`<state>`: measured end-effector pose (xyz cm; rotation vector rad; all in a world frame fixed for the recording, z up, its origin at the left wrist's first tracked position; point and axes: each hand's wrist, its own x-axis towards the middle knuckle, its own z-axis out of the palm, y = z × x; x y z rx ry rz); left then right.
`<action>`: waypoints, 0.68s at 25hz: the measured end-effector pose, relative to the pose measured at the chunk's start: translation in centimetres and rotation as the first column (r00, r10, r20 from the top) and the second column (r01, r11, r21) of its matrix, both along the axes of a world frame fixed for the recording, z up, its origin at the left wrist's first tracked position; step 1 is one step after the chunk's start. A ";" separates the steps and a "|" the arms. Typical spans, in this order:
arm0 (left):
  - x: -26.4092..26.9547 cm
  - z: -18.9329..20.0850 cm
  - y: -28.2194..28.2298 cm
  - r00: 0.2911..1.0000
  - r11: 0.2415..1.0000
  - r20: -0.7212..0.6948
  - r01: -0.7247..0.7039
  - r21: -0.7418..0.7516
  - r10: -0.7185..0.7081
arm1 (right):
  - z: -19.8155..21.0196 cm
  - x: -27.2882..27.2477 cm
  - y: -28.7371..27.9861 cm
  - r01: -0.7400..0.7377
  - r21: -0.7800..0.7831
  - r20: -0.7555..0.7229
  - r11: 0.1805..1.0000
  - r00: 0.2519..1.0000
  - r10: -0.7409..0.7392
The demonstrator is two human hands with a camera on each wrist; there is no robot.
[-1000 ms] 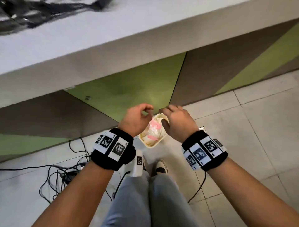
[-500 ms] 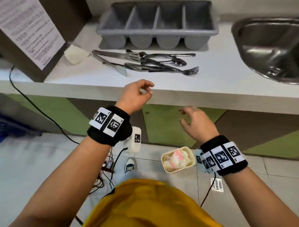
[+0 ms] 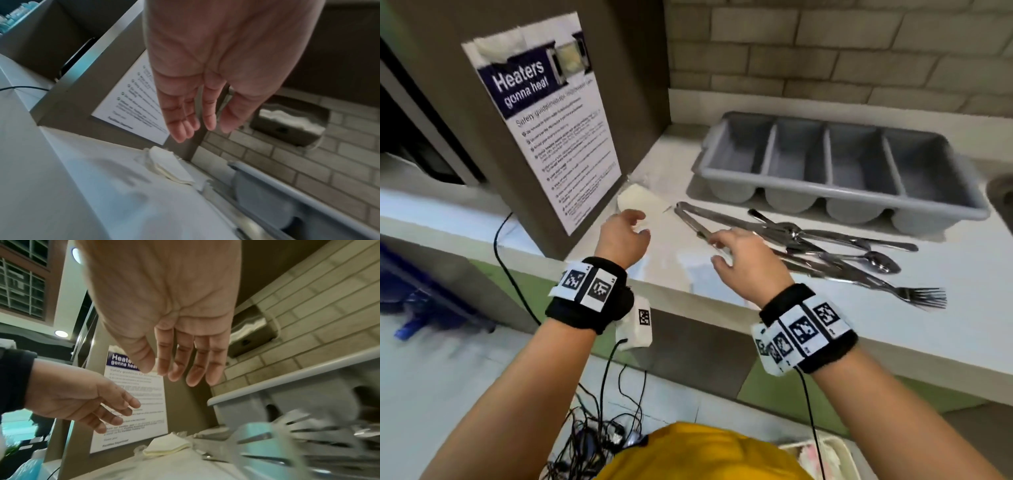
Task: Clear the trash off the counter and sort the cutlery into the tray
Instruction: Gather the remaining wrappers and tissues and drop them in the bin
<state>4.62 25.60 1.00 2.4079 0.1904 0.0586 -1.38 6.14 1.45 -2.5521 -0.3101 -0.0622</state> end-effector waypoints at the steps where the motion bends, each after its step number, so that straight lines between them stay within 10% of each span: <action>1: 1.8 -0.4 1.2 0.999 0.998 -0.051 -0.013 0.057 0.016 | 0.0 1.9 1.6 -0.012 -0.014 -0.036 1.000 0.999 0.011; 8: 9.2 -2.2 4.4 0.966 0.950 -0.257 0.044 0.308 0.038 | -1.1 13.6 8.8 0.050 -0.045 -0.186 0.998 0.981 -0.057; 17: 13.2 -3.8 5.6 0.954 0.992 -0.295 -0.011 0.122 0.046 | -4.0 21.5 13.3 -0.034 -0.553 -0.198 0.832 0.976 -0.091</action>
